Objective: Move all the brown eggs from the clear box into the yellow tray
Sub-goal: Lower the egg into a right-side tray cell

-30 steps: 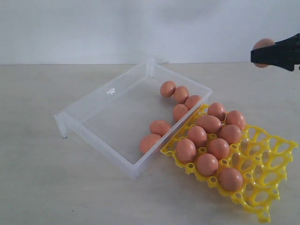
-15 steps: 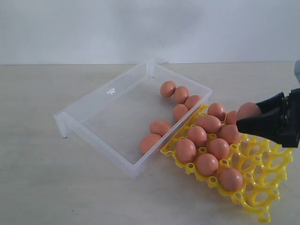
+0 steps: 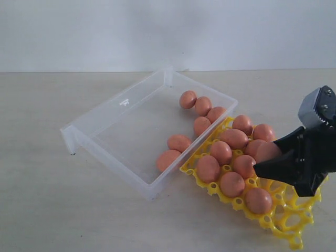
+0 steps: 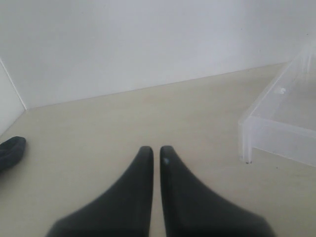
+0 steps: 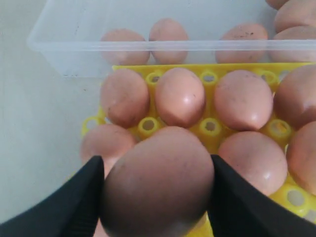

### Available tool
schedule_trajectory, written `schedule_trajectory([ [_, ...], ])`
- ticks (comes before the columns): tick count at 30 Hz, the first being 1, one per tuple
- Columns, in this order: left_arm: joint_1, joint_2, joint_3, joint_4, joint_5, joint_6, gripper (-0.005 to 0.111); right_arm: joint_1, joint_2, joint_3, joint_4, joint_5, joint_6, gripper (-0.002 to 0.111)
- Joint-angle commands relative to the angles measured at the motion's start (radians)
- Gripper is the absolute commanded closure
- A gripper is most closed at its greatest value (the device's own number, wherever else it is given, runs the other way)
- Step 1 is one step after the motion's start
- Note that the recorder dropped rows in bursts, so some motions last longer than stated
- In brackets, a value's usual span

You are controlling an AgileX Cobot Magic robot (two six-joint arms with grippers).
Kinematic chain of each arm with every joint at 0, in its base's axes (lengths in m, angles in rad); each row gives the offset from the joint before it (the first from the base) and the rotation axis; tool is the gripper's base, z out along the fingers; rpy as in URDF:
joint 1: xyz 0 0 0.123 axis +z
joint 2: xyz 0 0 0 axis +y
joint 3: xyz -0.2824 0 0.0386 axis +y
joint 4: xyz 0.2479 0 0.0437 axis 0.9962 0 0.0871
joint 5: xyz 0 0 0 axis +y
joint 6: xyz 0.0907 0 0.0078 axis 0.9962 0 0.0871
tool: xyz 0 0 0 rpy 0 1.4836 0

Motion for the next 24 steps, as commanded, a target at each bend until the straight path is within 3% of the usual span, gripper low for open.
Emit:
schedule_trajectory([
  [1,-0.007,-0.003,-0.003,-0.005,-0.007,-0.003,0.103,0.019,0.014,0.004,0.005,0.076,0.018,0.109],
  [9,-0.007,-0.003,-0.003,-0.005,-0.007,-0.003,0.103,0.019,0.014,0.004,0.005,0.112,0.173,0.109],
  [24,-0.007,-0.003,-0.003,-0.005,-0.007,-0.003,0.103,0.020,0.033,0.004,0.005,0.142,0.201,0.109],
])
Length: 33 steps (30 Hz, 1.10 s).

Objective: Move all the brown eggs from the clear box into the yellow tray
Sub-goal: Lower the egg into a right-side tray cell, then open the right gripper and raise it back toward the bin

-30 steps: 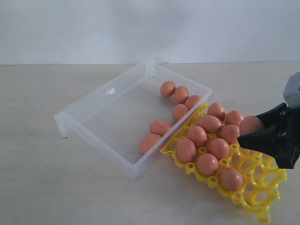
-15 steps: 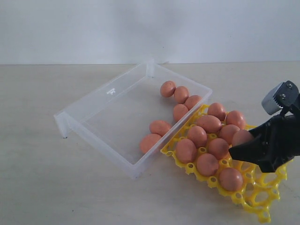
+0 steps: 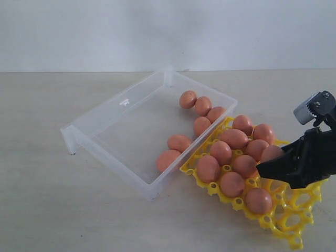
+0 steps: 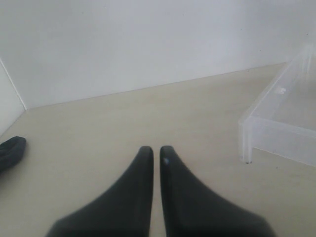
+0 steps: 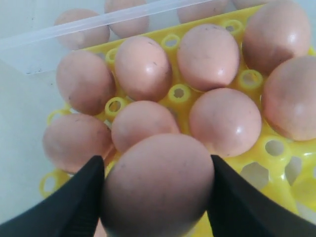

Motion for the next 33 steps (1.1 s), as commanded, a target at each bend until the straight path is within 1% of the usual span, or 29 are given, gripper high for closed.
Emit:
schedule_trajectory([
  [1,-0.007,-0.003,-0.003,-0.005,-0.007,-0.003,0.103,0.001,0.032,0.000,0.005,0.010,-0.001,0.109],
  [4,-0.007,-0.003,-0.003,-0.005,-0.007,-0.003,0.103,0.001,0.089,0.000,0.005,-0.023,-0.001,0.108],
  [6,-0.007,-0.003,-0.003,-0.005,-0.007,-0.003,0.103,0.001,0.092,0.000,0.005,0.016,-0.001,0.105],
  [8,-0.007,-0.003,-0.003,-0.005,-0.007,-0.003,0.103,0.001,0.092,0.000,0.005,0.042,-0.001,0.096],
  [9,-0.007,-0.003,-0.003,-0.005,-0.007,-0.003,0.103,0.001,0.092,0.000,0.005,0.044,0.022,0.087],
  [10,-0.007,-0.003,-0.003,-0.005,-0.007,-0.003,0.103,0.001,0.092,0.000,0.005,0.044,0.049,0.081],
  [11,-0.007,-0.003,-0.003,-0.005,-0.007,-0.003,0.103,0.001,0.092,0.000,0.018,0.044,0.060,0.070],
  [13,-0.007,-0.003,-0.003,-0.005,-0.007,-0.003,0.103,0.001,0.092,0.000,0.044,0.044,0.061,0.058],
  [16,-0.007,-0.003,-0.003,-0.005,-0.007,-0.003,0.103,0.001,0.092,0.000,0.077,0.044,0.067,0.049],
  [18,-0.007,-0.003,-0.003,-0.005,-0.007,-0.003,0.103,0.001,0.092,0.000,0.081,0.044,0.072,0.046],
  [26,-0.007,-0.003,-0.003,-0.005,-0.007,-0.003,0.103,0.001,0.090,0.000,0.084,0.015,0.078,0.046],
  [33,-0.007,-0.003,-0.003,-0.005,-0.007,-0.003,0.103,0.001,0.090,-0.065,0.094,-0.164,0.108,0.046],
])
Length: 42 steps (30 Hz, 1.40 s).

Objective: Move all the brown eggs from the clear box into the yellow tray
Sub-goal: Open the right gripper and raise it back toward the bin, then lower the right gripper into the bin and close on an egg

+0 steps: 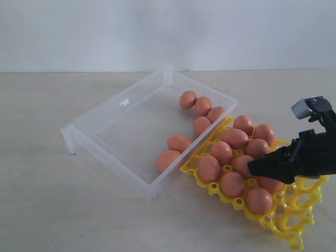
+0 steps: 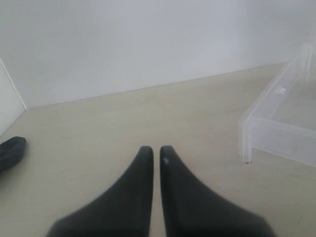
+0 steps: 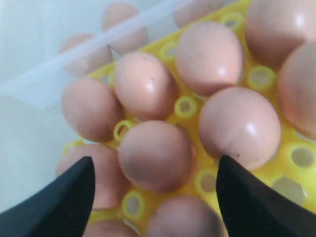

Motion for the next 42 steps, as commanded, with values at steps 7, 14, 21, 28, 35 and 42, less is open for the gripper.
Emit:
schedule_trajectory([
  [7,-0.007,-0.003,-0.003,-0.005,-0.007,-0.003,0.103,0.001,-0.004,-0.170,0.231,-0.224,0.003,0.090],
  [14,-0.007,-0.003,-0.003,-0.005,-0.007,-0.003,0.103,0.169,-0.004,-0.416,0.295,-0.289,0.028,0.109],
  [21,-0.007,-0.003,-0.003,-0.005,-0.007,-0.003,0.103,0.564,-0.004,-0.658,-0.075,0.669,0.169,0.109],
  [28,-0.007,-0.003,-0.003,-0.005,-0.007,-0.003,0.103,0.742,0.106,-0.810,0.573,1.394,-0.656,0.109],
  [35,-0.007,-0.003,-0.003,-0.005,-0.007,-0.003,0.103,0.609,0.341,-1.333,1.974,2.064,-2.013,0.109],
  [42,-0.007,-0.003,-0.003,-0.005,-0.007,-0.003,0.103,0.629,0.367,-1.364,1.927,2.056,-2.080,0.084],
])
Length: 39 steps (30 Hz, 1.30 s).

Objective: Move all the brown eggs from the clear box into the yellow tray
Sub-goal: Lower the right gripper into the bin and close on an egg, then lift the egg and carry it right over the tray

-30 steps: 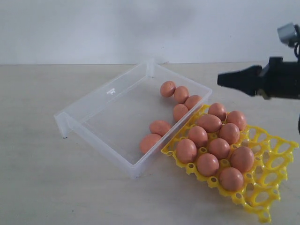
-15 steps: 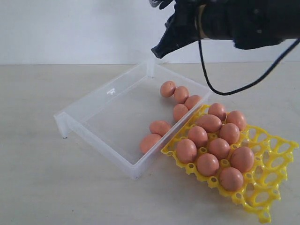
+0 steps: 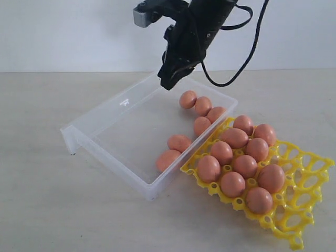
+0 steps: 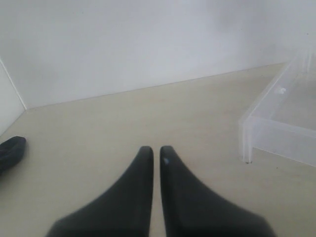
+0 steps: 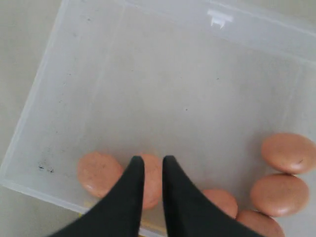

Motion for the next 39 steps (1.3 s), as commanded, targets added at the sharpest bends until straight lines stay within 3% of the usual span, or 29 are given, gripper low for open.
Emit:
schedule_trajectory([
  [1,-0.007,-0.003,-0.003,-0.005,-0.007,-0.003,0.103,0.003,0.030,-0.010,-0.131,0.037,-0.067,0.067],
  [3,-0.007,-0.003,-0.003,-0.005,-0.007,-0.003,0.103,0.003,0.049,-0.008,-0.148,0.029,-0.030,0.055],
  [4,-0.007,-0.003,-0.003,-0.005,-0.007,-0.003,0.103,0.003,0.052,-0.006,-0.141,0.028,-0.030,0.055],
  [12,-0.007,-0.003,-0.003,-0.005,-0.007,-0.003,0.103,0.005,0.118,0.131,-0.112,-0.097,-0.037,0.055],
  [34,-0.007,-0.003,-0.003,-0.005,-0.007,-0.003,0.103,0.003,0.248,0.136,-0.060,-0.119,-0.060,0.055],
  [37,-0.007,-0.003,-0.003,-0.005,-0.007,-0.003,0.103,0.003,0.257,0.138,-0.060,-0.161,-0.050,0.066],
  [39,-0.007,-0.003,-0.003,-0.005,-0.007,-0.003,0.103,0.003,0.257,0.138,-0.060,-0.171,-0.047,0.089],
])
